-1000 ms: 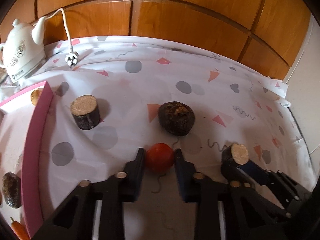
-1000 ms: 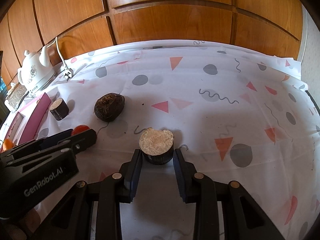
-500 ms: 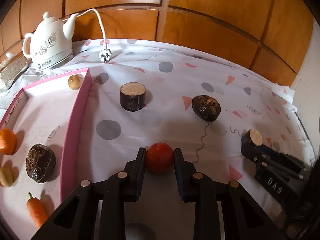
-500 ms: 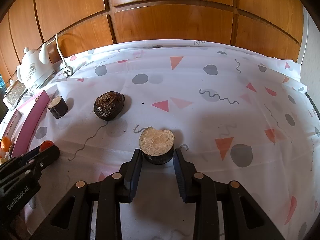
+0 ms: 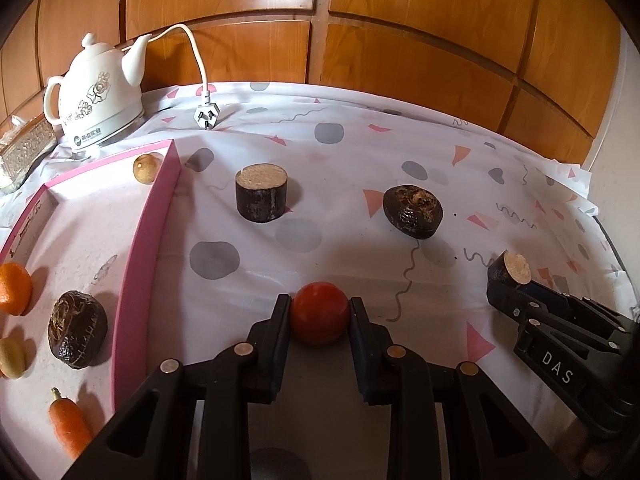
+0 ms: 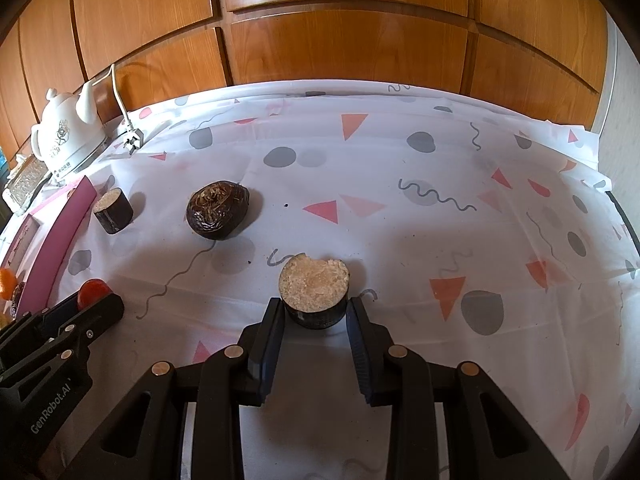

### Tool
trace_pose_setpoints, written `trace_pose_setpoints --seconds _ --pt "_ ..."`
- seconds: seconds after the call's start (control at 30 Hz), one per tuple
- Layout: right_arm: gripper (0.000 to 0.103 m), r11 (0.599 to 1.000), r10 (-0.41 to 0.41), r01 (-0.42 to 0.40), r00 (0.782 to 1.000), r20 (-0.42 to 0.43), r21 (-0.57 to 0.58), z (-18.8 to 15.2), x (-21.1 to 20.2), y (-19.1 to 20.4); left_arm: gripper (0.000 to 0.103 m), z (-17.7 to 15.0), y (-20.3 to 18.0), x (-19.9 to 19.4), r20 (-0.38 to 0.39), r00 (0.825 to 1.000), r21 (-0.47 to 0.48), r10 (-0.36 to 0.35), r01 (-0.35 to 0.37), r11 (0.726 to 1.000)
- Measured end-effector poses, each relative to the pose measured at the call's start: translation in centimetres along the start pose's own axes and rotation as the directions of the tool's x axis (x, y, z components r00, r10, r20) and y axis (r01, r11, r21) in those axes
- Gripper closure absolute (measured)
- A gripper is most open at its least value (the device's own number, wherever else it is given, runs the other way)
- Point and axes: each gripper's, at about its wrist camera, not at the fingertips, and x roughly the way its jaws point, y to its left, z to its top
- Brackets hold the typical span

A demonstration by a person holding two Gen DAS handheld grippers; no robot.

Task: Organize fruits
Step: 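Close the left tool on the red tomato while the right tool holds the cylinder, then carry the tomato into the tray with the left tool while the right tool drops the cylinder there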

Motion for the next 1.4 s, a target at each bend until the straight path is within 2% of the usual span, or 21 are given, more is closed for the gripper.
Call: trace_pose_setpoints --seconds 0.8,0.97,1.4 --pt "0.071 1.0 -0.005 0.005 1.0 0.0 -0.007 0.1 0.0 0.0 0.076 0.3 -0.2 -0.5 -0.02 1.0 0.023 -0.004 0.005 1.0" --pt "0.071 1.0 -0.016 0.016 1.0 0.0 -0.019 0.1 0.0 0.2 0.076 0.2 -0.1 -1.7 -0.037 0.998 0.012 -0.041 0.041 0.999" --pt "0.072 0.998 0.01 -0.011 1.0 -0.024 -0.057 -0.6 -1.3 0.8 0.075 -0.4 0.6 -6.2 -0.002 0.995 0.043 -0.097 0.096 0.994"
